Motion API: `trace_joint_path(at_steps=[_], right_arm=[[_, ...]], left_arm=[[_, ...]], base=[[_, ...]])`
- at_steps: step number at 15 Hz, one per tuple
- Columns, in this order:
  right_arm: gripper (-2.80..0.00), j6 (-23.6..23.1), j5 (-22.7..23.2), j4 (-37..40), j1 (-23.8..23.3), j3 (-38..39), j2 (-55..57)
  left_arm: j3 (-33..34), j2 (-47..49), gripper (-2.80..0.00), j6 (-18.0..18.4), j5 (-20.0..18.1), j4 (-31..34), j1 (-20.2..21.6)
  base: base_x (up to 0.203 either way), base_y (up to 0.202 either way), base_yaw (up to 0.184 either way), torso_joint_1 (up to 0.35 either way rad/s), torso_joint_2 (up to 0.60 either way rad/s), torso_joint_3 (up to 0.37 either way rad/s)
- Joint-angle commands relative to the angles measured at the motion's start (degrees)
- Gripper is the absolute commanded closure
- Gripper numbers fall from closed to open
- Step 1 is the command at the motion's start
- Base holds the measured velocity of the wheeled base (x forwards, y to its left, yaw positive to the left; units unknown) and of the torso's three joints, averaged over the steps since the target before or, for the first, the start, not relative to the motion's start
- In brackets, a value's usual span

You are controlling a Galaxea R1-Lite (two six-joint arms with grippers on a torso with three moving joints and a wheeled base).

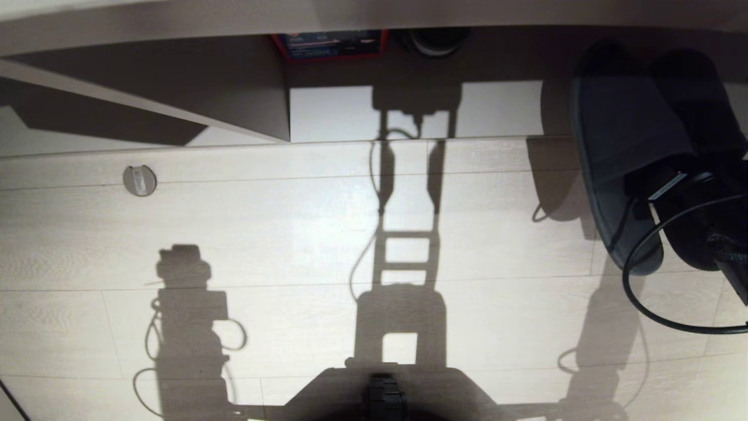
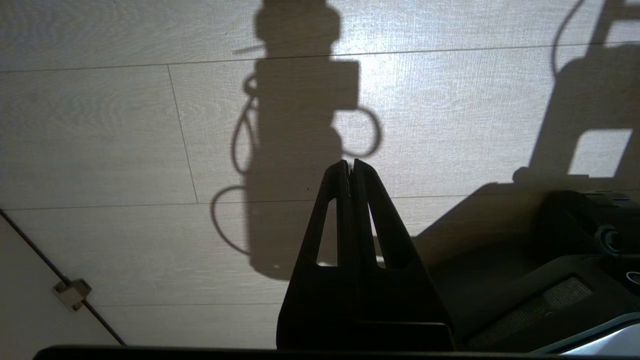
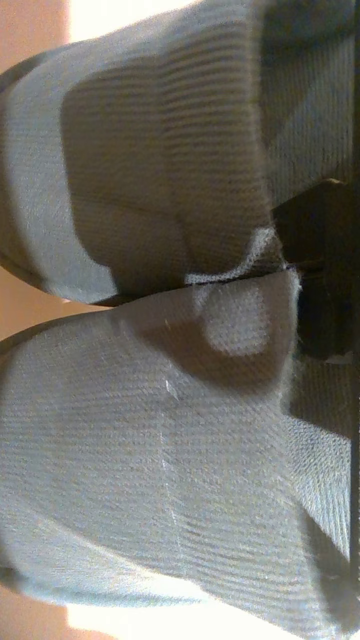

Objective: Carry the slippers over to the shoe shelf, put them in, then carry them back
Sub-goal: Place the slippers into the shoe cabinet

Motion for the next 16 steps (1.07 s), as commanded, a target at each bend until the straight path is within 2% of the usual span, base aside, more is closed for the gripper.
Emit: trace_joint_path(at_steps=[1,5,16], right_arm=[[0.0,-0.1,0.0,-0.5,0.0,-2.5,1.9],[0.0,-0.8,0.0,-0.6,-1.3,-9.9,5.3],[0.0,-1.2,1.9,-0.4,-2.4,-22.9,12.9]], left_arm=[[0.0,0.0,0.0,0.0,0.0,0.0,0.0],[0.0,0.0,0.0,0.0,0.0,0.0,0.0],[0.0,0.0,0.0,0.0,0.0,0.0,0.0]], base=[[0.0,0.0,0.0,0.0,0.0,0.0],[0.0,0.0,0.0,0.0,0.0,0.0],[0.0,0.0,0.0,0.0,0.0,0.0]])
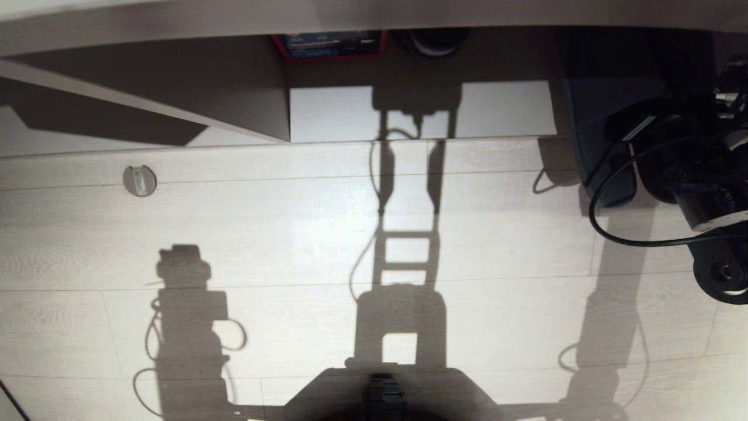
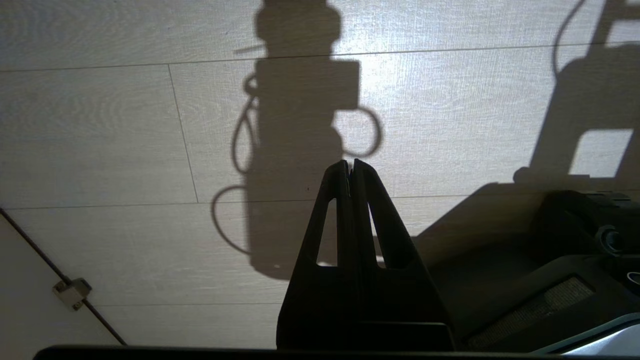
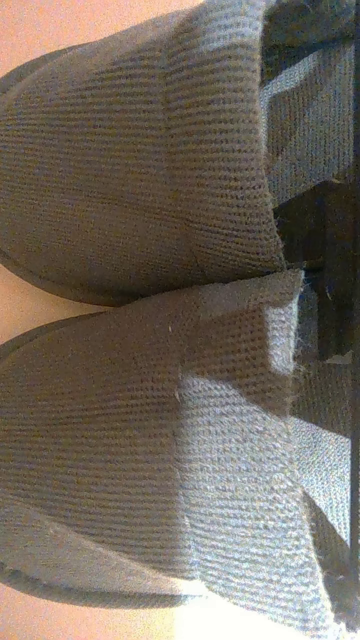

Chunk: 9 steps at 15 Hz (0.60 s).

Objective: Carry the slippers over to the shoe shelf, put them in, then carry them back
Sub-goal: Place the slippers into the shoe cabinet

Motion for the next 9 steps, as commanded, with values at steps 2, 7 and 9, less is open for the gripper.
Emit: trace_joint_path(at_steps=[2,7,9], right_arm=[[0.0,-0.2,0.1,-0.3,-0.2,-4.1,2.0],[0.0,-0.2,0.1,0.0,-0.2,-9.2,3.9],[0.0,-0.2,0.1,0.0,-0.2,-10.4,4.6]], left_arm=[[0.0,0.0,0.0,0.0,0.0,0.0,0.0],[0.0,0.0,0.0,0.0,0.0,0.0,0.0],[0.0,0.0,0.0,0.0,0.0,0.0,0.0]], base=[[0.0,0.0,0.0,0.0,0.0,0.0],[0.0,0.0,0.0,0.0,0.0,0.0],[0.0,0.0,0.0,0.0,0.0,0.0]])
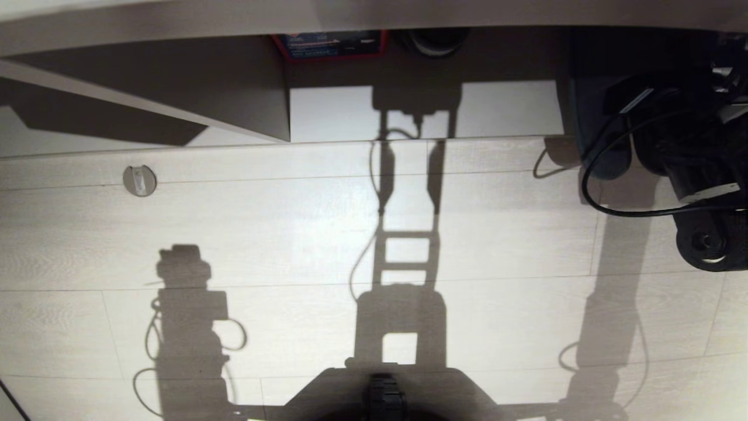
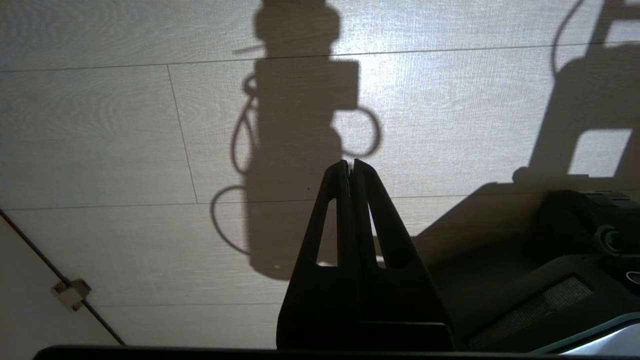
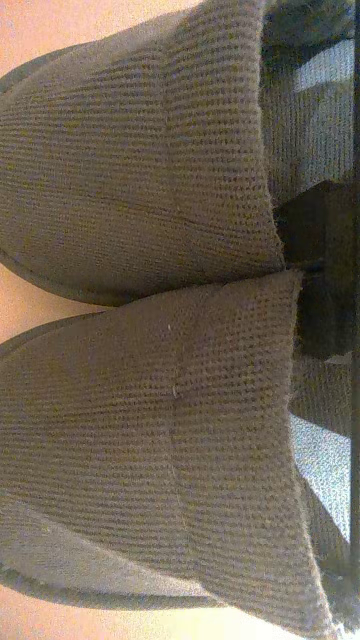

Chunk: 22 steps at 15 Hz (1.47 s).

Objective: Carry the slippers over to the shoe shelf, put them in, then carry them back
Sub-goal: Place the slippers into the shoe cabinet

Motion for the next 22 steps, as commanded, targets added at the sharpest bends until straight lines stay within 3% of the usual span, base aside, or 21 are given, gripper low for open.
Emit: trace_joint_path(at_steps=[1,10,11,22], right_arm=[[0.0,-0.1,0.0,-0.5,0.0,-0.9,0.8],[0.0,-0.3,0.0,0.4,-0.1,-2.0,1.3],[-2.8,-0.2,0.0,0.4,-0.2,-2.0,1.2],[-2.8,0.0,1.8,2.6,-0.3,-1.7,0.6]], left_arm=[[0.0,0.0,0.0,0.0,0.0,0.0,0.0],[0.0,0.0,0.0,0.0,0.0,0.0,0.0],[0.0,0.0,0.0,0.0,0.0,0.0,0.0],[0.0,0.0,0.0,0.0,0.0,0.0,0.0]], base=[[0.0,0.0,0.0,0.0,0.0,0.0],[0.0,0.0,0.0,0.0,0.0,0.0],[0.0,0.0,0.0,0.0,0.0,0.0],[0.0,0.0,0.0,0.0,0.0,0.0]])
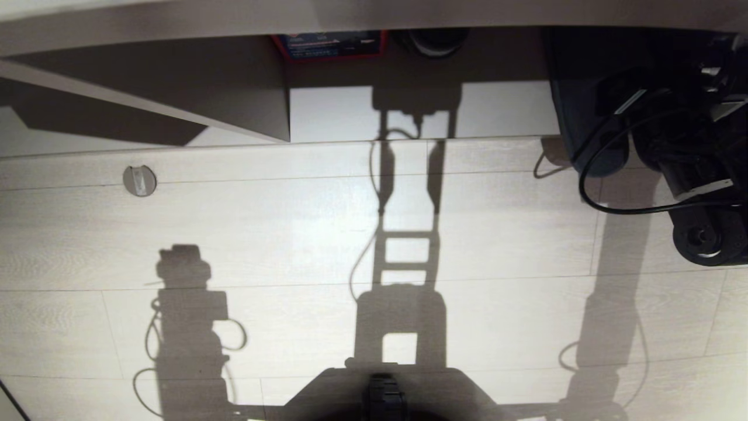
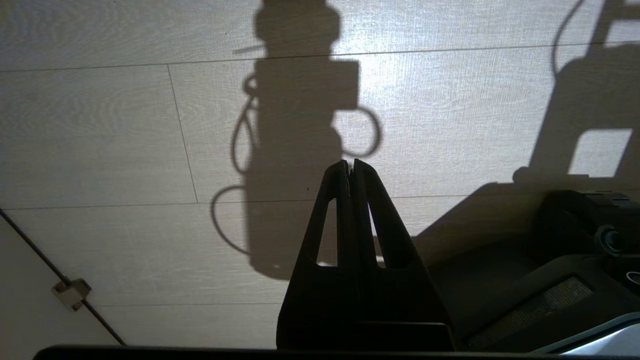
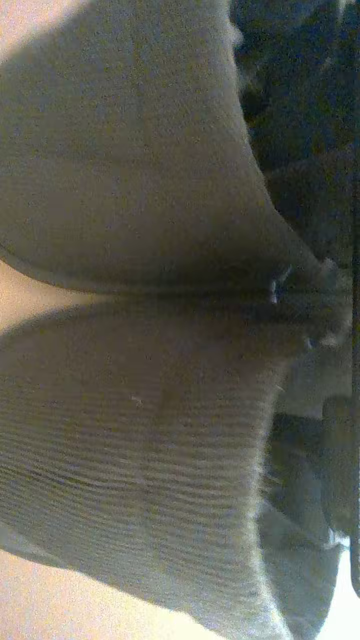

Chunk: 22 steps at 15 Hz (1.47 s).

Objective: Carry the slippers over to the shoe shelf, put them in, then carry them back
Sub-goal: Place the slippers into the shoe cabinet

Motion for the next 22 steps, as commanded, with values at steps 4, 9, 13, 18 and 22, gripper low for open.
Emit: trace_joint_path(at_steps=[4,9,13,18,22], right_arm=[[-2.8,0.1,0.2,2.0,-0.1,0.4,-1.5],[-2.8,0.1,0.1,3.8,-0.2,1.6,-3.4],[-2.8,0.1,0.1,5.3,-0.9,2.3,-4.0],[-2.8,0.0,0.1,7.1,-0.9,5.3,-6.0],[-2.8,0.0,0.1,7.4,-0.9,7.8,-8.7]], left_arm=[[0.0,0.0,0.0,0.0,0.0,0.0,0.0],[0.0,0.0,0.0,0.0,0.0,0.0,0.0],[0.0,0.0,0.0,0.0,0.0,0.0,0.0],[0.0,0.0,0.0,0.0,0.0,0.0,0.0],[0.0,0.0,0.0,0.0,0.0,0.0,0.0]], base=[[0.0,0.0,0.0,0.0,0.0,0.0],[0.0,0.0,0.0,0.0,0.0,0.0],[0.0,0.0,0.0,0.0,0.0,0.0],[0.0,0.0,0.0,0.0,0.0,0.0],[0.0,0.0,0.0,0.0,0.0,0.0]])
